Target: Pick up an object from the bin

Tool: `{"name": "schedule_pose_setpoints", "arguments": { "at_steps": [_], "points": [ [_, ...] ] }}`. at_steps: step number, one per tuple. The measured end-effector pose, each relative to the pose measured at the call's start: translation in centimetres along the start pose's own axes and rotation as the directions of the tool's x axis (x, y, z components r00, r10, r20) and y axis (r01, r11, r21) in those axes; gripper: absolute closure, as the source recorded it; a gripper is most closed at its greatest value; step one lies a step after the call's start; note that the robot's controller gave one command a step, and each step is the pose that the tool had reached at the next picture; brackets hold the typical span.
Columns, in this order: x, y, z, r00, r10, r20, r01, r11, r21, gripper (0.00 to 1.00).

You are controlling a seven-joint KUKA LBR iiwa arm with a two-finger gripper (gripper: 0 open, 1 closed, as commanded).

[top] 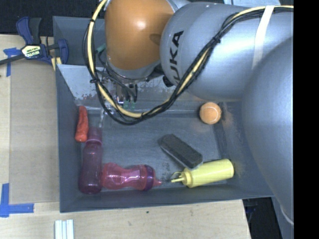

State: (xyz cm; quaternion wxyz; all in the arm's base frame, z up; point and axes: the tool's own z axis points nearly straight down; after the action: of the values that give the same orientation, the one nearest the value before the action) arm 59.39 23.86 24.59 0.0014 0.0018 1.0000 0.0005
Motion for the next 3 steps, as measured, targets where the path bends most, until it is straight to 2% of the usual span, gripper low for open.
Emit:
{"name": "schedule_pose_setpoints", "arguments": {
  "at_steps": [1, 2, 3],
  "points": [
    [0.0, 0.0, 0.0, 1.0, 0.0, 0.0, 0.0, 1.0, 0.0, 0.0],
    [-1.0, 0.0, -6.7, 0.999, 0.042, 0.01, -0.042, 0.999, -0.004, 0.0],
    [0.1, -3.5, 1.2, 0.983, 0.182, 0.0, -0.182, 0.983, 0.0, 0.0]
  ]
}}
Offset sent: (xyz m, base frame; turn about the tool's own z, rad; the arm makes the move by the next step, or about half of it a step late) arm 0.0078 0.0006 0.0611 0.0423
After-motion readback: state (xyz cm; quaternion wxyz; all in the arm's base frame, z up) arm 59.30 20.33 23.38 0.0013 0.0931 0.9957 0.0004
